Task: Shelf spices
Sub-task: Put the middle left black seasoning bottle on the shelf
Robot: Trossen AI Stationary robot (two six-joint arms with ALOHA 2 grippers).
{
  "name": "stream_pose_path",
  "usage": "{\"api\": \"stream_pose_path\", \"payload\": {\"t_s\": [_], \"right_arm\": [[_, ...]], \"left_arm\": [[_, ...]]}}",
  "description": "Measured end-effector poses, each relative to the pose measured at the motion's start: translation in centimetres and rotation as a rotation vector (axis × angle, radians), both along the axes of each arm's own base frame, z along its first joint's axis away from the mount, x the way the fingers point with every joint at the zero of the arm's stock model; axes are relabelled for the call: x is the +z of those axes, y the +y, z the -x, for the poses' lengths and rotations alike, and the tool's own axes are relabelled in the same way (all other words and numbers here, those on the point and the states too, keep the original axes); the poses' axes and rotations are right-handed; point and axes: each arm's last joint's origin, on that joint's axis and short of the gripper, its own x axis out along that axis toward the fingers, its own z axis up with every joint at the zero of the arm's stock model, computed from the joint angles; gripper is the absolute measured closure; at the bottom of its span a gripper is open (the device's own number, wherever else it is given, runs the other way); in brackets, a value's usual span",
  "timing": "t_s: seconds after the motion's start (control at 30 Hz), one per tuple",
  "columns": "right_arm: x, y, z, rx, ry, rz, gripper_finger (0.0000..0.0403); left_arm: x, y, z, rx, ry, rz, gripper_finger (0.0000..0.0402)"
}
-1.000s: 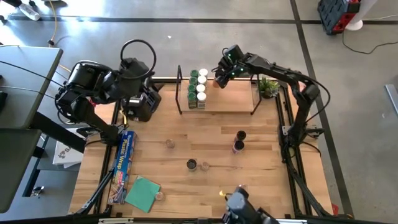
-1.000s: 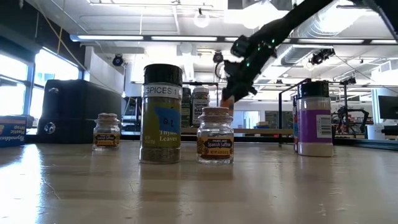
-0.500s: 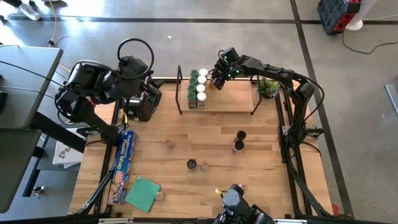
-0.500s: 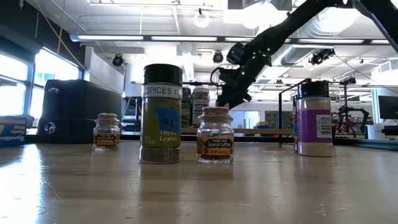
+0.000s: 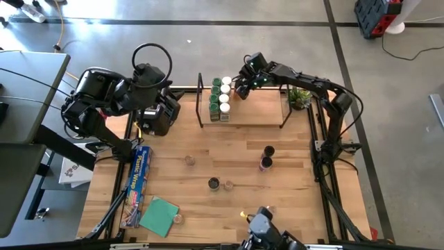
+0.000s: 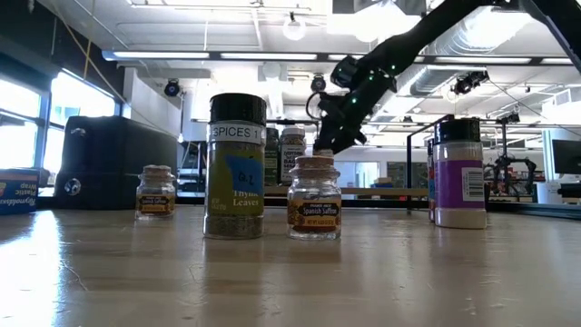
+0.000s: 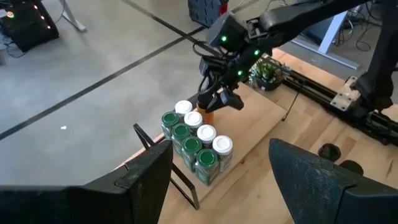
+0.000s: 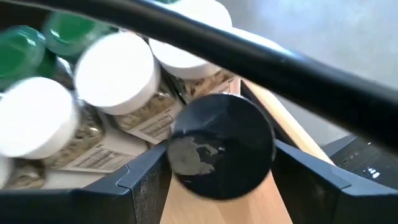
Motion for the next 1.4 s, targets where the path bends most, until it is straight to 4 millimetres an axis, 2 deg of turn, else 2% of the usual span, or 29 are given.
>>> {"api": "stream_pose_path", "payload": {"t_s": [0.2, 0.33, 0.5, 0.77, 0.9, 1.23, 1.4], "right_arm": [[2.1, 0.9, 1.0, 0.012, 0.001, 0.020, 0.0147], [2.8, 1.8, 2.0, 0.065, 0.069, 0.014, 0.0147], [1.3, 1.8, 2.3, 0.035, 0.182, 0.016, 0.0161], [-1.2, 0.8, 1.3, -0.067, 0.184, -0.030, 0.0261], [-1.5, 0.9, 0.7, -0.054, 0.167, -0.020, 0.0293], [-1.0, 1.8, -0.9, -0.009, 0.101, 0.037, 0.0304], [-0.4, 2.1, -0.5, -0.033, 0.109, 0.012, 0.0304]], "left_arm": [[-0.1, -0.1, 0.0, -0.024, 0.012, 0.013, 0.0140], [-0.1, -0.1, 0.0, -0.037, 0.013, 0.026, 0.0140], [-0.1, -0.1, 0.0, -0.037, 0.014, 0.026, 0.0140], [-0.1, -0.1, 0.0, -0.047, 0.023, 0.018, 0.0140], [-0.1, -0.1, 0.0, -0.049, 0.025, 0.019, 0.0140], [-0.1, -0.1, 0.0, -0.050, 0.025, 0.020, 0.0140], [-0.1, -0.1, 0.0, -0.051, 0.025, 0.020, 0.0140]]}}
